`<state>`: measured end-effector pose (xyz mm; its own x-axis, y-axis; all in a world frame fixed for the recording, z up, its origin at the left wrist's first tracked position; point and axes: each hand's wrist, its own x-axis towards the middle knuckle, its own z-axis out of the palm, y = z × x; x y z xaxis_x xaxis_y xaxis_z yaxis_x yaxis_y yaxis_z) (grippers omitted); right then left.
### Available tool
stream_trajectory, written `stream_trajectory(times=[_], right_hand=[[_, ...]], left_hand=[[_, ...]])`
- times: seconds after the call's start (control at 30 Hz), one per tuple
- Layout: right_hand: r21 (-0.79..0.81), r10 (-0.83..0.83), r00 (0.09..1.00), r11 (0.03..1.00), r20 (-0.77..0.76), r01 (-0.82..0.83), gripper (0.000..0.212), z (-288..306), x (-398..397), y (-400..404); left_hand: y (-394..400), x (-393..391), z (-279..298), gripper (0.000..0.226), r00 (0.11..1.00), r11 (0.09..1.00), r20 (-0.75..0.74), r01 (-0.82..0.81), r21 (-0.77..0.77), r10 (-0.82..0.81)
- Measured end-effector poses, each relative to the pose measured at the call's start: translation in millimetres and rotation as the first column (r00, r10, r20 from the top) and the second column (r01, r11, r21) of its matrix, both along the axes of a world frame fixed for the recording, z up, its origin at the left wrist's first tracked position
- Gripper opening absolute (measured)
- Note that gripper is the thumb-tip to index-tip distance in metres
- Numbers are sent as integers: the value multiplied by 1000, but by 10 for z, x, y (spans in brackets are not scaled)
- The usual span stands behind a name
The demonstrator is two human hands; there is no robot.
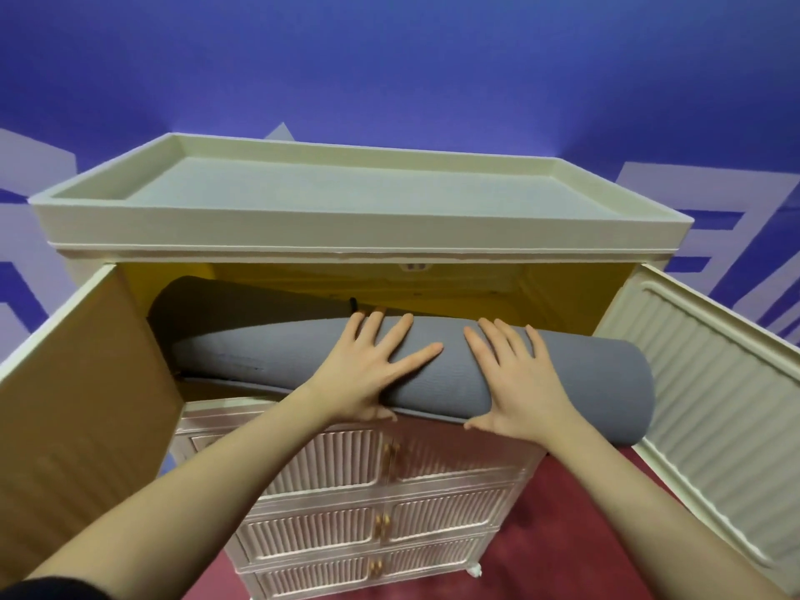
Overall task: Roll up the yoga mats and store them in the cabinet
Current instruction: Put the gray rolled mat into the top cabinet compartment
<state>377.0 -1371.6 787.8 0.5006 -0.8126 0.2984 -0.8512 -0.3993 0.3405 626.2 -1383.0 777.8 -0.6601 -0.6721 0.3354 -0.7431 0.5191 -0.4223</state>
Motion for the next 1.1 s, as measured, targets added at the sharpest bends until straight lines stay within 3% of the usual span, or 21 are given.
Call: stream_trajectory(times=[0.17, 0.33, 0.6, 0.83, 0.93, 1.1], right_hand=[[-51, 75, 996, 996, 45, -73, 125, 44, -26, 12], [-136, 141, 989, 982, 45, -134, 120, 216, 7, -85], [-124, 170, 985, 978, 8, -168, 117, 142, 23, -216], [-69, 166, 986, 984, 29, -164, 114, 165, 6, -495], [-16, 166, 986, 986, 31, -166, 109, 177, -1, -606], [-57, 122, 993, 991, 9, -121, 105, 127, -76, -664]], left_hand=[[43, 63, 22, 117, 998, 994, -25, 56, -97, -58], [-4, 92, 30, 97, 989, 990, -145, 17, -143, -37], [-95, 85, -151, 88, 981, 983, -194, -32, -180, -3], [-250, 56, 11, 109, 980, 993, -166, -115, -18, 110], [-336, 74, 61, 100, 979, 988, -142, -144, 50, 150], [-366, 61, 11, 83, 976, 989, -163, -138, 62, 146]])
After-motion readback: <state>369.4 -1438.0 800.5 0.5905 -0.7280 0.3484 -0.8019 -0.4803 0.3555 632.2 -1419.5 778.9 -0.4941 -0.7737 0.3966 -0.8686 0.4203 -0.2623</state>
